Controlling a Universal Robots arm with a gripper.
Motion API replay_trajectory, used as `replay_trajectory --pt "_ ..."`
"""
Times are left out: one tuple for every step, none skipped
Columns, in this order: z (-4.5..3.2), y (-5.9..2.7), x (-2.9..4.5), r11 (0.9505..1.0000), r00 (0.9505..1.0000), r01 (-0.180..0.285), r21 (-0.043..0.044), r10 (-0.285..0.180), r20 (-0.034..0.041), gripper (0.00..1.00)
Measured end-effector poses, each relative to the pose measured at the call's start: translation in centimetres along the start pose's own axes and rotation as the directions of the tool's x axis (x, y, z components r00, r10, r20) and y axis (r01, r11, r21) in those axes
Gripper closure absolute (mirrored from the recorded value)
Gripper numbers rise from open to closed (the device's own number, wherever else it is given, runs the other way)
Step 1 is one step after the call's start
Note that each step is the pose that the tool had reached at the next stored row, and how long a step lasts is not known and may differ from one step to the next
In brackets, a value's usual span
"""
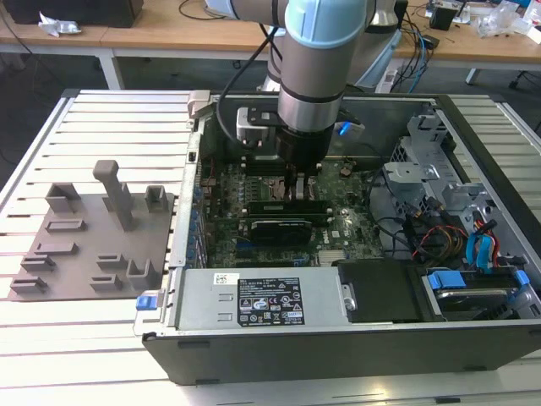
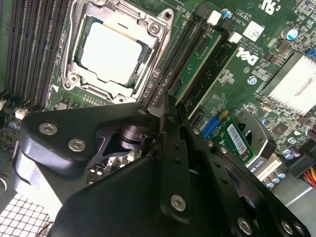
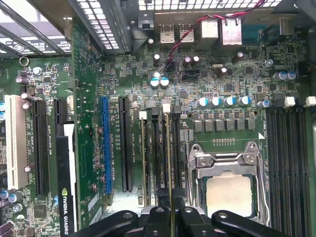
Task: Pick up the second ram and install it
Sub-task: 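Insert the second ram into the second slot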
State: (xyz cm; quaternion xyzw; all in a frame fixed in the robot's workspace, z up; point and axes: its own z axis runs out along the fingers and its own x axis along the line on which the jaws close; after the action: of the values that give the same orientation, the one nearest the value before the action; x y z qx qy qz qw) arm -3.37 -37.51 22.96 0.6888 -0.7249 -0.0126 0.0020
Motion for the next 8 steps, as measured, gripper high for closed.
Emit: replay_trajectory --pt "0.03 0.01 0.00 1.0000 1.0000 0.000 -0.0001 0.000 0.0000 0.87" --pt "0.04 0.00 0.00 1.0000 1.0000 0.000 0.0000 0.000 0.0000 0.87" --pt "0.07 0.00 0.00 1.0000 1.0000 0.000 0.0000 0.000 0.0001 0.87" --pt "0.11 -0.02 -0.01 1.0000 1.0000 0.000 -0.0001 0.000 0.0004 0.87" --pt "0.14 -0.04 0.00 1.0000 1.0000 0.000 0.0000 0.000 0.0002 0.87" --pt "0.20 -0.07 0.00 1.0000 1.0000 0.000 -0.0001 0.000 0.0001 0.87" --pt "0.28 -0.07 -0.01 1.0000 1.0000 0.000 -0.0002 0.000 -0.0001 0.87" --pt "0.32 -0.08 -0.02 1.0000 1.0000 0.000 0.0000 0.000 -0.0001 0.87"
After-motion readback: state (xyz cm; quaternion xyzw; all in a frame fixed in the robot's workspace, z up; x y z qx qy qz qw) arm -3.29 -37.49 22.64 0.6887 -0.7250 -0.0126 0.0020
